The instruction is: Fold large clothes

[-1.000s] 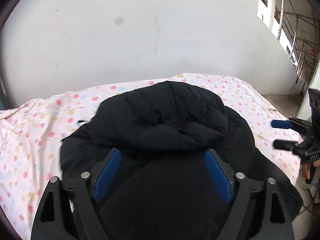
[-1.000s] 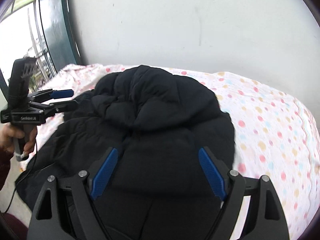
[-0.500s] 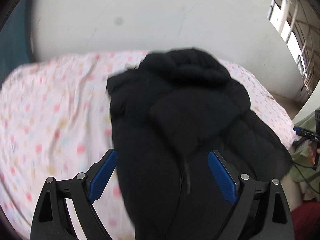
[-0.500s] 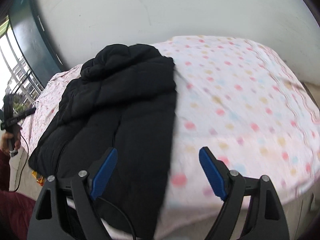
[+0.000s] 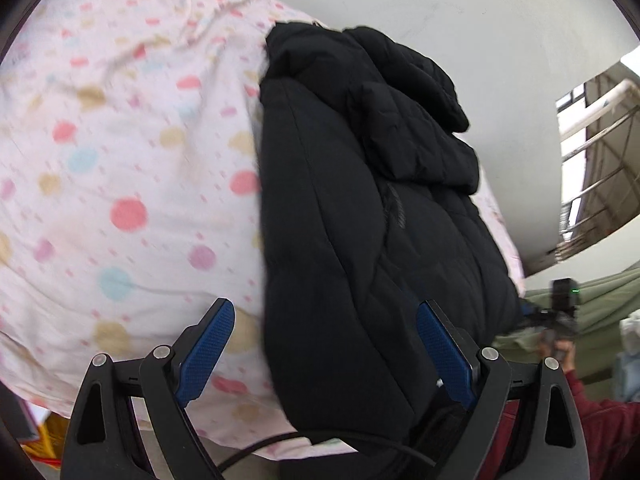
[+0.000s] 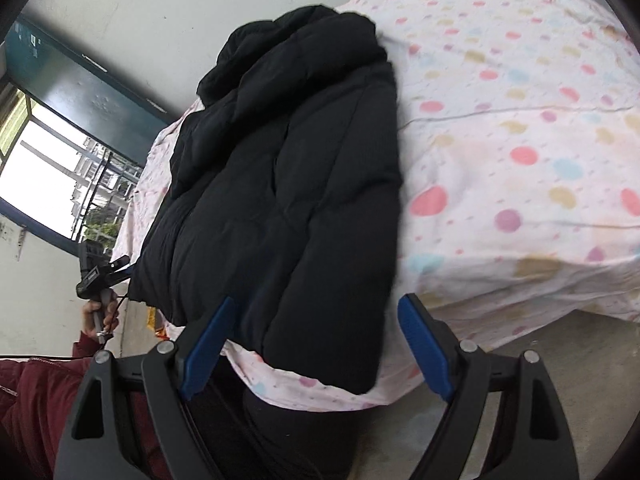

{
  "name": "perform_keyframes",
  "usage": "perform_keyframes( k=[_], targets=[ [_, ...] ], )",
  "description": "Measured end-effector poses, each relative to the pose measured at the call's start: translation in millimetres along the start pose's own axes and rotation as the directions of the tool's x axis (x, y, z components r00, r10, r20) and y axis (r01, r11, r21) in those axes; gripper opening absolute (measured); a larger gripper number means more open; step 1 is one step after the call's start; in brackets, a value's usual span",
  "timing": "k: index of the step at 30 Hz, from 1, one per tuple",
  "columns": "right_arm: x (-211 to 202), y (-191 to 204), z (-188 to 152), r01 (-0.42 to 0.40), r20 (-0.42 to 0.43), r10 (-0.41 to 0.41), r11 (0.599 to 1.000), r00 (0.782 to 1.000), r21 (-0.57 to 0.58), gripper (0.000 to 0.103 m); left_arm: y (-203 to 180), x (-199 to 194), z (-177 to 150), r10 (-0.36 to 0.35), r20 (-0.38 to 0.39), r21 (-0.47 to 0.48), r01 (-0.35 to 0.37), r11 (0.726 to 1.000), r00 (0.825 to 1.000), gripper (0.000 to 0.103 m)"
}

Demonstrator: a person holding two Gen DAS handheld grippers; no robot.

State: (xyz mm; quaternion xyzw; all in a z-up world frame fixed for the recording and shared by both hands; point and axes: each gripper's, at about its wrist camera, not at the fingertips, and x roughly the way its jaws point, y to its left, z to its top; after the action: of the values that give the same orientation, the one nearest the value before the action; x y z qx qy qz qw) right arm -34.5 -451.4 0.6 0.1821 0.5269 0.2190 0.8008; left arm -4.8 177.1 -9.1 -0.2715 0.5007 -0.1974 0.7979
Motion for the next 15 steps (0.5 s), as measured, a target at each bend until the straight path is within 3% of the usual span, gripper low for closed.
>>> perform_keyframes(
  k=[9,15],
  targets=[
    [30.0,-1.0,-4.1,-0.056,-0.066,0.059,0.998,0.996,0.042,0.08,-1.9,3.3,-19.1,-0.112,-0.037,-0.054,0.11,0.992,0.993,0.091],
    [29.7,-4.1,-4.4,-0.092,-0.048,0.094,0.994,0.994,0.053,0.045,-6.9,4.4,-25.1,-0.175,-0.015,-0.058,0.174,0.983,0.985,0.088]
  ],
)
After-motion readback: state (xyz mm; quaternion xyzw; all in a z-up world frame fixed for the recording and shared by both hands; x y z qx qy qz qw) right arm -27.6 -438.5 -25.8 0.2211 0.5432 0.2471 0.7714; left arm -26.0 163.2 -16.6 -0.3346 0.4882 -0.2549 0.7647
